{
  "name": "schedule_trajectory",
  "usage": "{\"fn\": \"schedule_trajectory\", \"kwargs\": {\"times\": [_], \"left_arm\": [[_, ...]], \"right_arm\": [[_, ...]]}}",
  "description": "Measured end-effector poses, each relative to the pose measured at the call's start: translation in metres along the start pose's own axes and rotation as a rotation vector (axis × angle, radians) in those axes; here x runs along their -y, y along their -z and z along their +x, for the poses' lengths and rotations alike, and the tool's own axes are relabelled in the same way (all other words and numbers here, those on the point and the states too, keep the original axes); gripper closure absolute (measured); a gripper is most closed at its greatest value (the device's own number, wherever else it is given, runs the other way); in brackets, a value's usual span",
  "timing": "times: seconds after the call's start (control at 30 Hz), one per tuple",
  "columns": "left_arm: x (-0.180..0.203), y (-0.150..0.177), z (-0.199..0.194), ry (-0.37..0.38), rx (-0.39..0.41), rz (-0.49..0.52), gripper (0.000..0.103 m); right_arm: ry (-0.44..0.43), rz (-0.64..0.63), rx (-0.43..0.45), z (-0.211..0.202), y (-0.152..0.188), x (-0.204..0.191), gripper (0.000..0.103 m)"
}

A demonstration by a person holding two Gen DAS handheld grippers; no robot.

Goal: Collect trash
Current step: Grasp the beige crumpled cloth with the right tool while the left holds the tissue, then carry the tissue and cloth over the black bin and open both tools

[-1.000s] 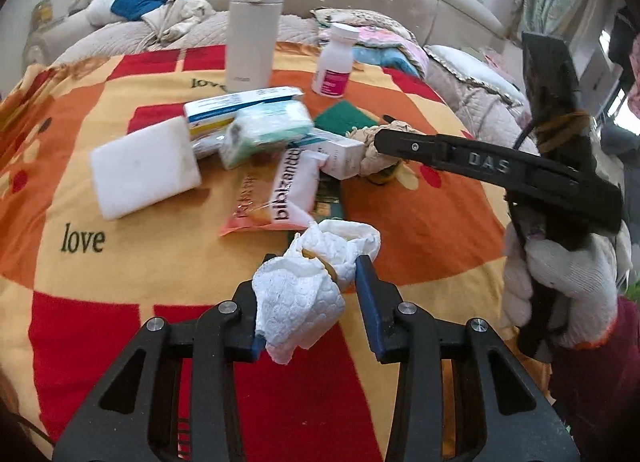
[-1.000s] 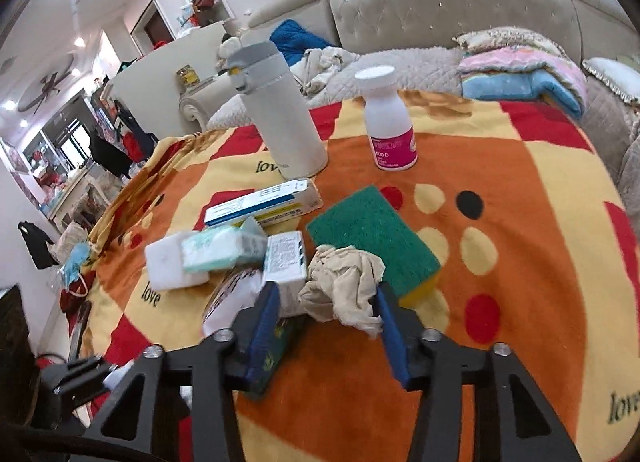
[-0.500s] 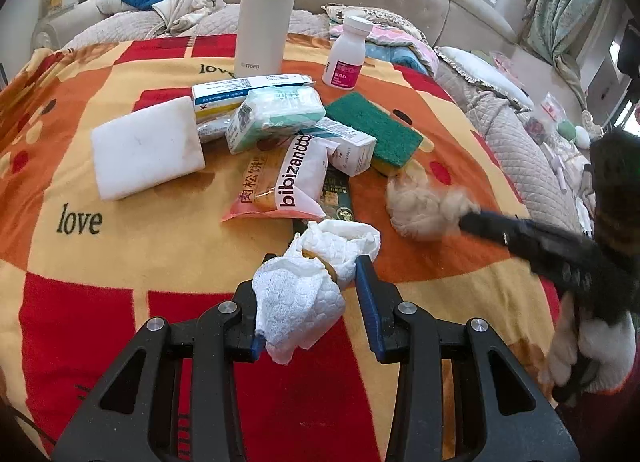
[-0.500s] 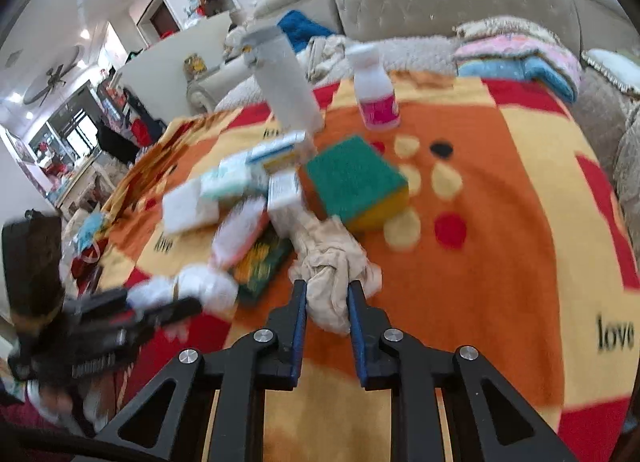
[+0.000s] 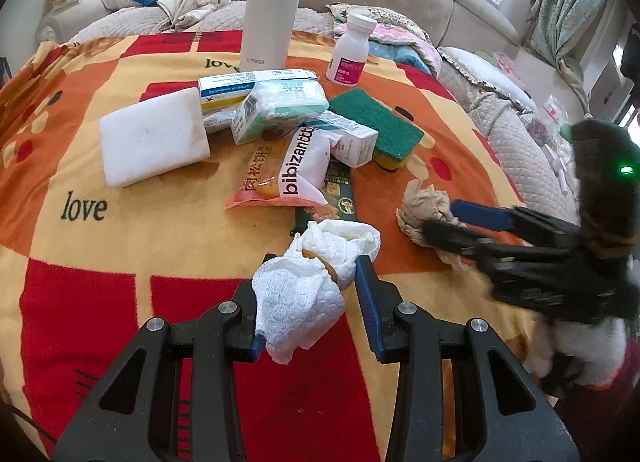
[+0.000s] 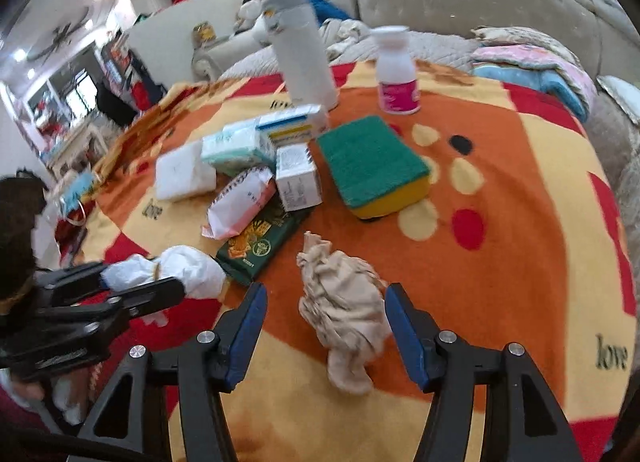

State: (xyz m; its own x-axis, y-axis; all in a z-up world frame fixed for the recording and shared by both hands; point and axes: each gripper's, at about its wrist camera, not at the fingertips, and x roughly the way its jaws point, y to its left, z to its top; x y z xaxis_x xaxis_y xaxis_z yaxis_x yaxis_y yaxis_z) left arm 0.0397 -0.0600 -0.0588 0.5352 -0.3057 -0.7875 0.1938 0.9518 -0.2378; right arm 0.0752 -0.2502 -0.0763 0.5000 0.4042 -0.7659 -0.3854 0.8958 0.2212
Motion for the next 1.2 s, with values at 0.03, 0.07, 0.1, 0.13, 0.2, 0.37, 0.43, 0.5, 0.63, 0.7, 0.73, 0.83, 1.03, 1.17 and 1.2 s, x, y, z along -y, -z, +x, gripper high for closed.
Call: {"fn": "schedule_trajectory", "kwargs": {"times": [0.03, 0.07, 0.1, 0.13, 0.2, 0.37, 0.43, 0.5, 0.63, 0.7, 0.73, 0.83, 1.03, 1.17, 1.2], "left_arm": [[0.001, 0.0, -0.001, 0.001, 0.001, 0.001, 0.067], [0.002, 0.0, -0.002, 0.003, 0.002, 0.001, 0.067], [0.003, 0.0, -0.003, 0.005, 0.004, 0.002, 0.067], [0.006, 0.0, -0.004, 0.007, 0.008, 0.005, 0.067], [0.009, -0.001, -0.005, 0.011, 0.012, 0.011, 0.067], [0.027, -0.003, -0.002, 0.029, 0.014, 0.029, 0.067], [0.037, -0.003, 0.0, 0.037, 0.011, 0.043, 0.067], [0.048, -0.003, 0.001, 0.041, 0.01, 0.062, 0.067], [0.07, -0.004, 0.004, 0.052, 0.008, 0.102, 0.067], [0.079, -0.005, 0.005, 0.057, 0.008, 0.119, 0.067], [0.086, -0.005, 0.006, 0.062, 0.007, 0.131, 0.067], [0.102, -0.007, 0.009, 0.075, 0.005, 0.155, 0.067], [0.139, -0.008, 0.018, 0.105, -0.004, 0.209, 0.067], [0.162, -0.006, 0.025, 0.12, -0.018, 0.245, 0.067], [0.168, -0.006, 0.027, 0.125, -0.021, 0.255, 0.067]], "right_arm": [[0.023, -0.011, -0.005, 0.007, 0.001, -0.002, 0.061], [0.046, -0.011, -0.014, 0.012, 0.004, -0.002, 0.068], [0.041, 0.0, -0.009, 0.012, 0.006, 0.0, 0.068], [0.028, 0.023, 0.015, 0.007, 0.008, 0.003, 0.069], [0.022, 0.049, 0.041, -0.005, 0.012, 0.007, 0.07], [0.031, 0.081, 0.095, -0.046, 0.024, 0.019, 0.07], [0.047, 0.098, 0.102, -0.057, 0.029, 0.025, 0.07], [0.054, 0.118, 0.11, -0.067, 0.036, 0.032, 0.07], [0.083, 0.143, 0.121, -0.086, 0.049, 0.044, 0.07], [0.097, 0.155, 0.123, -0.092, 0.055, 0.049, 0.07], [0.105, 0.165, 0.124, -0.096, 0.059, 0.053, 0.07], [0.119, 0.195, 0.135, -0.107, 0.068, 0.065, 0.07], [0.161, 0.251, 0.152, -0.127, 0.085, 0.09, 0.07], [0.185, 0.292, 0.165, -0.141, 0.097, 0.107, 0.07], [0.189, 0.297, 0.167, -0.143, 0.099, 0.11, 0.07]]}}
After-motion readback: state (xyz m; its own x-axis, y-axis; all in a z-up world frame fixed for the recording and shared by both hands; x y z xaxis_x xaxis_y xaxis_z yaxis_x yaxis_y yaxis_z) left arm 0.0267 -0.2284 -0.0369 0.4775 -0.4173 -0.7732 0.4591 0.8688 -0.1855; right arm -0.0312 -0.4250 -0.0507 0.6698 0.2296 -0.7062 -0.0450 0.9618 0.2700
